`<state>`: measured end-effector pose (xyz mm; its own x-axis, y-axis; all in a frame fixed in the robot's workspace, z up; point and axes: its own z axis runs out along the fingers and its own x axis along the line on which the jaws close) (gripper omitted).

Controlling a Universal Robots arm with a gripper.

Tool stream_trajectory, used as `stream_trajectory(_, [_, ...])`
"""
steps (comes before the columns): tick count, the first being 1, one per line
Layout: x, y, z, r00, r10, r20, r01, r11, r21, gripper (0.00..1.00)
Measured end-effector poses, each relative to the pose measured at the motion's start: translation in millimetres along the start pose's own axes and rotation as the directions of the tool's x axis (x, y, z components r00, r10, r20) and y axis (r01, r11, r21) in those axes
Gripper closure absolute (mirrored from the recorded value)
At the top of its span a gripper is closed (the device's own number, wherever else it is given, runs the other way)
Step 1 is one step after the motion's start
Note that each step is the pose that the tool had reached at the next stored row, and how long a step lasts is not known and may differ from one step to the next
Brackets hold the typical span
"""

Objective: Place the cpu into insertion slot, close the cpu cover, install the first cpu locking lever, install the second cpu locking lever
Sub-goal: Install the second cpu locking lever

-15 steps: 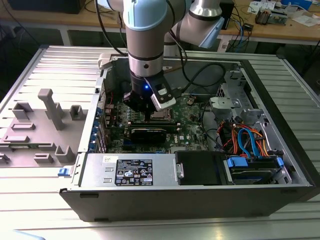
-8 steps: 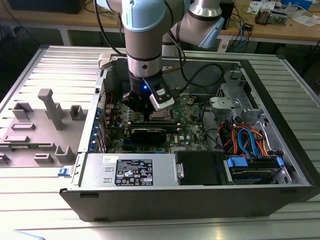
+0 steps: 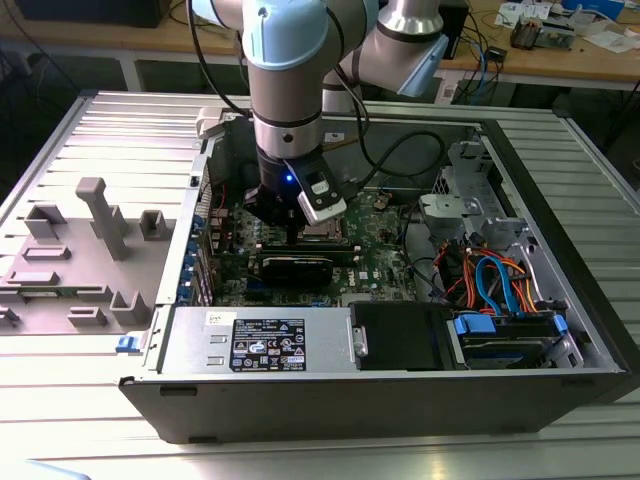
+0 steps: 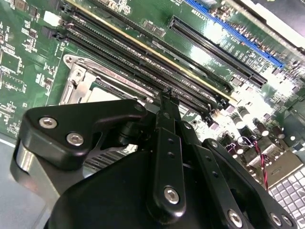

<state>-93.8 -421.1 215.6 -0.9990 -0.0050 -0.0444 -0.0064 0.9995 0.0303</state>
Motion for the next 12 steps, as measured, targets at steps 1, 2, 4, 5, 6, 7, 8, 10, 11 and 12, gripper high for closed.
stream_trajectory(1, [0.0, 0.4, 0.0, 1.0, 0.0, -0.0001, 0.0, 1.0, -0.0001, 0.89])
stream_trajectory(2, [0.1, 0.7, 0.1, 1.0, 0.0, 0.0, 0.0, 1.0, -0.0004, 0.89])
stream_trajectory(4, [0.1, 0.9, 1.7, 1.0, 0.006, 0.0001, -0.006, 1.0, -0.0006, 0.89])
stream_trajectory(5, [0.3, 0.8, 3.0, 0.9999, 0.012, 0.0002, -0.012, 0.9999, -0.0019, 0.89])
stream_trajectory(6, [0.3, 0.9, 3.2, 0.9999, 0.013, 0.0001, -0.013, 0.9999, -0.0047, 0.89])
stream_trajectory(7, [0.2, 1.0, 3.4, 0.9999, 0.013, 0.0003, -0.013, 0.9999, -0.0064, 0.89])
stream_trajectory(8, [0.2, 0.9, 3.4, 0.9999, 0.013, 0.0003, -0.013, 0.9999, -0.007, 0.89])
stream_trajectory(10, [0.3, 0.9, 3.8, 0.9999, 0.014, 0.0003, -0.014, 0.9999, -0.0085, 0.89])
stream_trajectory(11, [0.3, 0.9, 4.7, 0.9999, 0.014, 0.0003, -0.014, 0.9998, -0.0106, 0.89])
stream_trajectory(12, [0.3, 0.9, 5.3, 0.9999, 0.015, 0.0003, -0.015, 0.9998, -0.0119, 0.89])
